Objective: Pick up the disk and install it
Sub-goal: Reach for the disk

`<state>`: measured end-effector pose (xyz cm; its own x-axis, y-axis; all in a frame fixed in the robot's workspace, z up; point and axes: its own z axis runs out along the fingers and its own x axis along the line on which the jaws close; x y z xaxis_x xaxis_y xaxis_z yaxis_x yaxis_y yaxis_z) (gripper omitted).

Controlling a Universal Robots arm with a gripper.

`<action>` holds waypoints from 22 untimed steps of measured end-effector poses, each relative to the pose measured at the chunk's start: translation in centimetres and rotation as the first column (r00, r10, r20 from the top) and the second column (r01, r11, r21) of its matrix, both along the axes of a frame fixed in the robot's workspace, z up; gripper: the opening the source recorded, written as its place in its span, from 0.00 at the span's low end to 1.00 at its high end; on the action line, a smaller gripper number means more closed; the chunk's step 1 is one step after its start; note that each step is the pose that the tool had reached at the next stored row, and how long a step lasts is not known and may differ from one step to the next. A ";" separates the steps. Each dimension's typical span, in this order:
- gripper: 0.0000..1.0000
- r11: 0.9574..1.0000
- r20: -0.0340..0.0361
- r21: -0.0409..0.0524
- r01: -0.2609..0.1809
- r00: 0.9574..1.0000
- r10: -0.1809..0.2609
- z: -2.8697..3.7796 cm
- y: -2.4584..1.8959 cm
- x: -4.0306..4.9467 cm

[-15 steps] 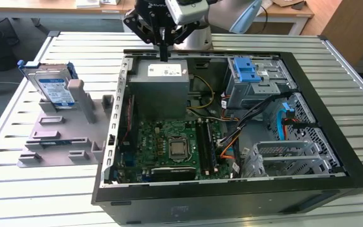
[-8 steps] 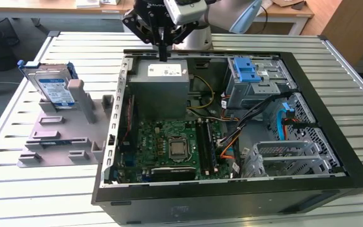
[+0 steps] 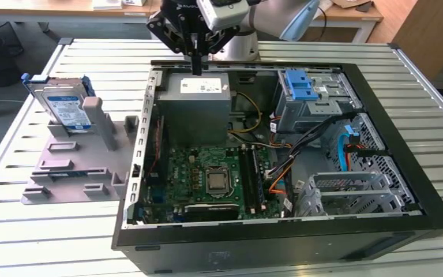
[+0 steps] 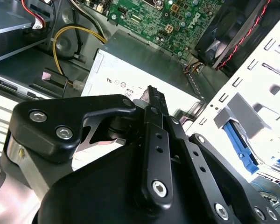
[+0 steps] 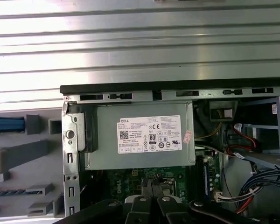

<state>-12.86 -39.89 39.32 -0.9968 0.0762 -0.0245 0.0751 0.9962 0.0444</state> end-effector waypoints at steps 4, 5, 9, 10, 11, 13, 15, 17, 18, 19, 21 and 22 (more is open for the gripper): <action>0.11 1.000 0.000 0.000 0.000 1.000 0.000 -0.01 0.00 -0.08; 0.11 1.000 0.000 0.000 0.000 1.000 0.000 -0.01 0.00 -0.10; 0.11 1.000 0.000 0.000 0.000 1.000 0.000 -0.02 0.00 -0.18; 0.11 1.000 0.000 0.000 0.000 1.000 0.000 -0.02 0.00 -0.19; 0.11 1.000 0.000 0.000 0.000 1.000 0.000 -0.02 0.00 -0.21; 0.11 1.000 0.000 0.000 0.000 1.000 0.000 -0.02 0.00 -0.24; 0.11 1.000 0.000 0.000 0.000 1.000 0.000 -0.03 0.00 -0.28; 0.11 1.000 0.000 0.000 0.000 1.000 0.000 -0.12 0.00 -0.69; 0.11 1.000 0.000 0.000 0.000 1.000 0.000 -0.13 0.00 -0.70; 0.11 1.000 0.000 0.000 0.000 1.000 0.000 -0.14 0.00 -0.72; 0.11 1.000 0.000 0.000 0.000 1.000 0.000 -0.16 0.00 -0.76; 0.11 1.000 0.000 0.000 0.000 1.000 0.000 -0.18 0.00 -0.79</action>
<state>-13.65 -39.89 39.14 -0.9968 0.0763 -0.0244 0.0752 0.9962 0.0444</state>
